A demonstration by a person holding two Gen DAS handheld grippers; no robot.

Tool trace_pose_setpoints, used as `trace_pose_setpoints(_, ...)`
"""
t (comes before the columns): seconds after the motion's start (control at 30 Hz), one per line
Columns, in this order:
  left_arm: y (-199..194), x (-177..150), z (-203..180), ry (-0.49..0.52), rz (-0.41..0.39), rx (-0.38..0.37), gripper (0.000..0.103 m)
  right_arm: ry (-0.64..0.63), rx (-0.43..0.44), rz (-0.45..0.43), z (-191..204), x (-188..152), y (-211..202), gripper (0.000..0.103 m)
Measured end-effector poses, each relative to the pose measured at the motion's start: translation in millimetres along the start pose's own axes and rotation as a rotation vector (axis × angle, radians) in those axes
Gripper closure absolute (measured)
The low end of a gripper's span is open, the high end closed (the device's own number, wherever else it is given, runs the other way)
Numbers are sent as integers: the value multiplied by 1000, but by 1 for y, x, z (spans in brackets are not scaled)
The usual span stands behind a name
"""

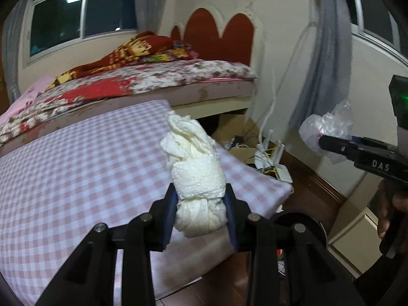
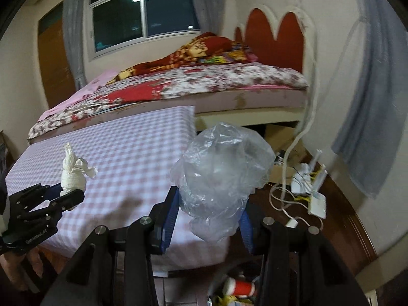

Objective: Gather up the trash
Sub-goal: 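Carry the tissue and clear bag with both grippers over the trash bin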

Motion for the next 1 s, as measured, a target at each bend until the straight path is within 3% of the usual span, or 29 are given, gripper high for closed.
trace_pose_setpoints(0.47,13,-27,-73,104,39,-97,67,67,-57,23,-50,-47,-19,58)
trace_pose_setpoints(1.0,43,-73,-137,180,141,-214,67,136,-124,83,-98,-106,-29,58)
Point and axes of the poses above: each gripper's, at about its wrist camera, not at the fingertips, and y roughly the way its jaws point, z to its left, x to its top, the point moved 3 cm from there along y, roughly the way its jaws point, and after that the axes turned 11 degrees about -y, right-handed, at the moved point
